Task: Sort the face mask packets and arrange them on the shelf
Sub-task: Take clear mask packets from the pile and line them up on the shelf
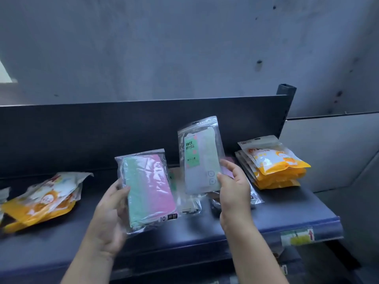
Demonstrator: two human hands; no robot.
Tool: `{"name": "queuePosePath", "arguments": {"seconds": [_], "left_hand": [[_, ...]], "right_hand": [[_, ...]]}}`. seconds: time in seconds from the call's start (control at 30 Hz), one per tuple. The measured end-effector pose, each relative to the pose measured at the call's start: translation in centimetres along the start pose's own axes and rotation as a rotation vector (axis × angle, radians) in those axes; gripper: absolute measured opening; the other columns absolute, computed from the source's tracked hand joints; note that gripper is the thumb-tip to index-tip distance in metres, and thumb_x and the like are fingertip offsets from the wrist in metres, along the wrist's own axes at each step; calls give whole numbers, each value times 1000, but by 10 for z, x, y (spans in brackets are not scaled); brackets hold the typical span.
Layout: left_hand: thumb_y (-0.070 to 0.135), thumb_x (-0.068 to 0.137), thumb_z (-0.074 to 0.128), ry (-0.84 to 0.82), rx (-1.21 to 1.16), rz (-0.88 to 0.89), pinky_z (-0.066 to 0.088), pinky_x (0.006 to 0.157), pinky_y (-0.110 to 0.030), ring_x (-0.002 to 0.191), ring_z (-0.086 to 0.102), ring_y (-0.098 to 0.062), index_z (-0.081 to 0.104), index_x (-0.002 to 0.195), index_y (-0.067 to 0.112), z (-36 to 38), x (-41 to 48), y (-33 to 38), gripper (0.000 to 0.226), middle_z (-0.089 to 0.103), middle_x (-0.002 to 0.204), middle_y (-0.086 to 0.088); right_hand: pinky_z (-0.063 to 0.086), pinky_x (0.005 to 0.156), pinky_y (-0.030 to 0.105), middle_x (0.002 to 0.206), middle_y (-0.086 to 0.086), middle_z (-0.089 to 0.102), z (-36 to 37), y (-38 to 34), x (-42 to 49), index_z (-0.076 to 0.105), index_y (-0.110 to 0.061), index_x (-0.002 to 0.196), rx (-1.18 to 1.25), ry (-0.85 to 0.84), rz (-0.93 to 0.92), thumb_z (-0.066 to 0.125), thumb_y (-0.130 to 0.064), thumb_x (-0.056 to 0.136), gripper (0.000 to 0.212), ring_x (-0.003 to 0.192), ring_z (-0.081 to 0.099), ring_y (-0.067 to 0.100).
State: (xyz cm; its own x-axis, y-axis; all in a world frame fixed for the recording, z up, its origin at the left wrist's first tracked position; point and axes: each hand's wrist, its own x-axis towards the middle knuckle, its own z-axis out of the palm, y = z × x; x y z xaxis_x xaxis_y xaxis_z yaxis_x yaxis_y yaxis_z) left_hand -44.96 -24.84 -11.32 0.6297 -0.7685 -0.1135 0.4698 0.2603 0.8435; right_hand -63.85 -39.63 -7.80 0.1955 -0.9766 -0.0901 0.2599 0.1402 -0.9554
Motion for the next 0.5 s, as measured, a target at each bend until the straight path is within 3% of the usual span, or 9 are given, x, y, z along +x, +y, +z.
{"name": "queuePosePath", "arguments": {"seconds": [0.1,0.17,0.27,0.43,0.5], "left_hand": [[18,103,48,7,-18,12,63,80,-46,107,71,-32,64,138,13,5,-2,0,38,68,136,-20],[18,102,49,27,-31,0,63,83,-48,110,69,-34,63,138,11,5,-3,-2,40,67,136,-22],[17,103,48,82,-78,-36,60,87,-52,113,68,-36,62,139,8,2,-5,-5,40,65,139,-23],[17,104,48,138,-174,-78,66,69,-44,92,78,-29,62,139,5,-8,-8,-6,40,74,122,-18],[19,104,49,172,-184,-88,65,69,-44,94,77,-30,60,142,4,-11,-11,-6,42,71,130,-20]], "right_hand": [[57,55,33,70,-10,76,0,-1,5,67,-27,118,-18,-41,23,49,-1,97,38,75,65,24],[59,59,39,68,-10,74,0,2,7,67,-28,117,-19,-52,41,49,-1,97,37,75,63,26],[60,66,52,78,0,73,0,9,6,68,-28,115,-31,-65,65,50,-2,96,37,75,59,28],[49,61,39,88,4,75,9,22,6,69,-27,114,-78,-105,122,50,1,92,40,70,62,24],[51,60,37,101,5,76,13,28,4,68,-27,114,-101,-122,146,50,-2,91,39,69,63,24]]}}
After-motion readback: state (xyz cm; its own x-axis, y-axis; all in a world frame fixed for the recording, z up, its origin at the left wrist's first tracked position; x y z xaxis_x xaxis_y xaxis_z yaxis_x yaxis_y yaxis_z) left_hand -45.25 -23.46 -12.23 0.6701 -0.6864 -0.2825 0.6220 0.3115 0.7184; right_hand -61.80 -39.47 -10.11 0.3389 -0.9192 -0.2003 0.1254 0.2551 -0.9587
